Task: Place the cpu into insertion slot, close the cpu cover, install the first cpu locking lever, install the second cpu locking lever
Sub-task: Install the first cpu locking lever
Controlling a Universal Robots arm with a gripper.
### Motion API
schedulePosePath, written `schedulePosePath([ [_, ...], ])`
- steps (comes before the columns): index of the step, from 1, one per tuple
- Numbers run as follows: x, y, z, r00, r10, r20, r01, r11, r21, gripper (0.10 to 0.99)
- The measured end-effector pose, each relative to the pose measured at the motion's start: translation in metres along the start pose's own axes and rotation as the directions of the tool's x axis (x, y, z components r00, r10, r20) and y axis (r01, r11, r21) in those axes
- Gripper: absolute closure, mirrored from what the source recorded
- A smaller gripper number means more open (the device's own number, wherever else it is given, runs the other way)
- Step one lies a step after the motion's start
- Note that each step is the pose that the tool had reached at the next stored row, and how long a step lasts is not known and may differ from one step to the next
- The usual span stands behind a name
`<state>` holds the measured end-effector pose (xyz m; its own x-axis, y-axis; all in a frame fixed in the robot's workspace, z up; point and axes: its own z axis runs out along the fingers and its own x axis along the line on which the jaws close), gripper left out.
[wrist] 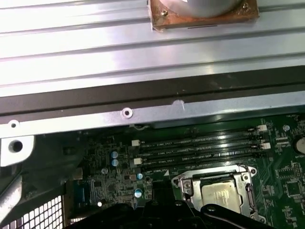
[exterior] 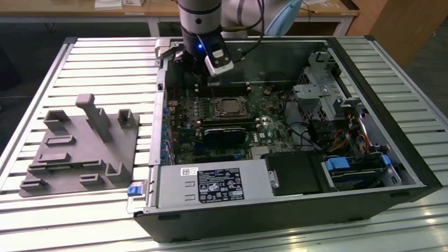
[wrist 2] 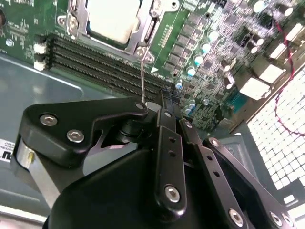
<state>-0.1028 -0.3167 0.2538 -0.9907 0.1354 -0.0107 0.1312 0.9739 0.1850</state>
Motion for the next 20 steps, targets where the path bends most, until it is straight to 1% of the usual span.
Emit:
schedulePosePath([
  [1,0.0001,0.0,0.0,1.0,0.0,-0.0015,0.0,1.0,-0.01,0.98],
  [3,0.0001,-0.0001,0.0001,1.0,0.001,-0.0044,-0.001,0.9994,-0.033,0.98],
  [4,0.0001,-0.0001,0.0001,1.0,0.001,-0.0054,-0.001,0.9992,-0.041,0.98],
  [10,-0.0001,-0.0001,0.0003,1.0,0.001,-0.0056,-0.002,0.9992,-0.041,0.98],
  [12,-0.0017,0.0,0.0009,1.0,0.001,-0.0055,-0.001,0.9992,-0.041,0.98],
  [15,-0.007,0.0006,0.0016,1.0,0.001,-0.0057,-0.002,0.9992,-0.041,0.98],
  [20,-0.0194,0.0022,0.0023,1.0,0.002,-0.0068,-0.002,0.9992,-0.041,0.98],
])
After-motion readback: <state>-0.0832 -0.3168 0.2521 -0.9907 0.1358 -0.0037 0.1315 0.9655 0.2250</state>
